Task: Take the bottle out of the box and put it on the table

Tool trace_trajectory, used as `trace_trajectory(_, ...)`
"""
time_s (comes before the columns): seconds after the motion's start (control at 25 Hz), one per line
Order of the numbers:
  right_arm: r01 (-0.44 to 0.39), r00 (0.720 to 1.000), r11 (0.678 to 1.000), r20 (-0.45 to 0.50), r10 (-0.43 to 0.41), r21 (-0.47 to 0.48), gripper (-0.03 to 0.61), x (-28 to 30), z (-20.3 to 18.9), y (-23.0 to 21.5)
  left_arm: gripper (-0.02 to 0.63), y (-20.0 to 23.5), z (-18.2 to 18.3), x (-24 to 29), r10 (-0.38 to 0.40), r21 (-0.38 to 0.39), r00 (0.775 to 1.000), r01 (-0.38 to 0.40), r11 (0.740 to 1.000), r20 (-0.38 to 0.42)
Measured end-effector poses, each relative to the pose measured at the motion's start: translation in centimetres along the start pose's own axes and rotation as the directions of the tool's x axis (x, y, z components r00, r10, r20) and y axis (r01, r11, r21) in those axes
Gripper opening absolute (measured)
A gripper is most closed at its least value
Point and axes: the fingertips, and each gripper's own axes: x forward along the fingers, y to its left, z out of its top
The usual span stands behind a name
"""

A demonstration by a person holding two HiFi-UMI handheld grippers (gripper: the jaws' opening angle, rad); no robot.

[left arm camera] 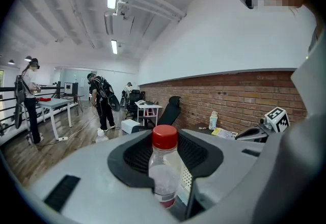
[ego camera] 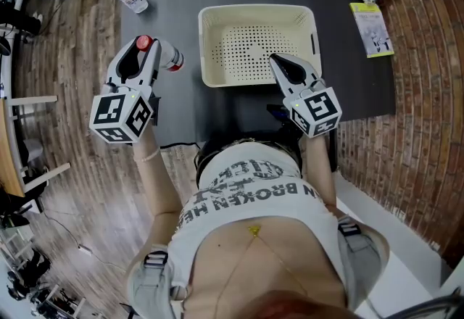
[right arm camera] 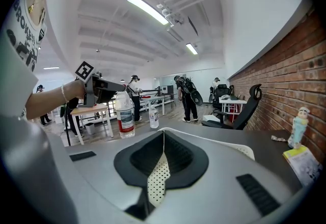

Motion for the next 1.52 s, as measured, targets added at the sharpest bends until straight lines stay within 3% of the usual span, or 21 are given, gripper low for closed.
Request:
trace_trajectory(0.32,0.004,1.0,1.0,-0.003,-0.004,0.002,0.009,-0.1,-0.2,-0.1,0.147,0.3,-2.7,0.3,0.02,-0.001,0.999,-0.02,1.0,-0.032)
trace_trajectory(0.84,0.002,1.0,1.0,-0.024,-0.002,0.006,0.009,0.1,-0.9,-0.1,0.147,1.1,-10.6,1.7,0.064,-0.091,0.992,-0.074,0.993,-0.106)
trace_trajectory(1.16,-0.007,1.0,1.0,-0.024,0.007,0.006,0.009,0.5,-0.8,0.2,0.147,1.1,-13.5,2.0,0.082,-0.082,0.988,-0.093,0.992,-0.135)
trace_trajectory(1.52,-0.02,0.999,1.0,-0.027,0.021,0.014,0.009,0.7,-1.1,0.2,0.147,-0.4,-14.1,1.4,0.083,-0.045,0.992,-0.088,0.995,-0.095)
